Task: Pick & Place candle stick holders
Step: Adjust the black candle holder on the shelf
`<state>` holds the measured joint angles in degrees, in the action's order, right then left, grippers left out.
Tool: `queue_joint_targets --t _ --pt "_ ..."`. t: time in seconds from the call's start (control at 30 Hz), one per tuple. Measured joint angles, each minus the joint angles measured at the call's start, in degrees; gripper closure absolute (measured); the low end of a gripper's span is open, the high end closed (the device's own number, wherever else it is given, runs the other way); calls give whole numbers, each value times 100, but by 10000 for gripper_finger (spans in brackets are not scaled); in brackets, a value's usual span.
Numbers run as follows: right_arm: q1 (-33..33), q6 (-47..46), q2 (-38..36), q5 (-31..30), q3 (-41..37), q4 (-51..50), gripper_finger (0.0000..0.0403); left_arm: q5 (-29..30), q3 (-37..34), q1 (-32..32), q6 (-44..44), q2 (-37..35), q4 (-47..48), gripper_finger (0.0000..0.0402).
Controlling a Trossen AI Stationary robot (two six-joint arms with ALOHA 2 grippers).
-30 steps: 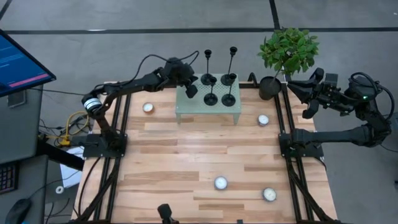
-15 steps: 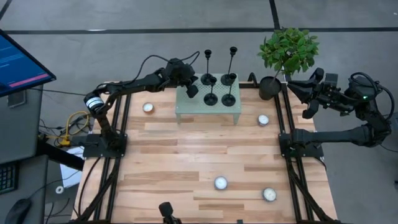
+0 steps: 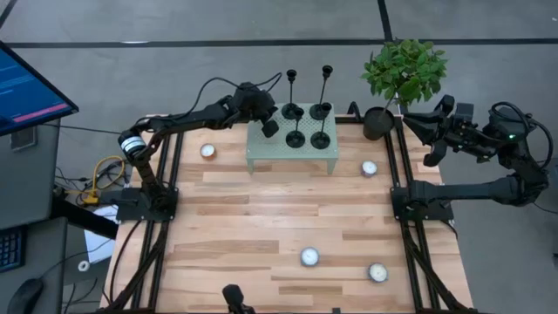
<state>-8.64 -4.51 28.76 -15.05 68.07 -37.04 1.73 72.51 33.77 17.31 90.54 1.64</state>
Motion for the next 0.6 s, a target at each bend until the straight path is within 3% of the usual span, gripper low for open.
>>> queue_joint_targets --t 0.6 --pt "0 0 -1 -4 0 2 347 128 422 -82 268 230 231 401"
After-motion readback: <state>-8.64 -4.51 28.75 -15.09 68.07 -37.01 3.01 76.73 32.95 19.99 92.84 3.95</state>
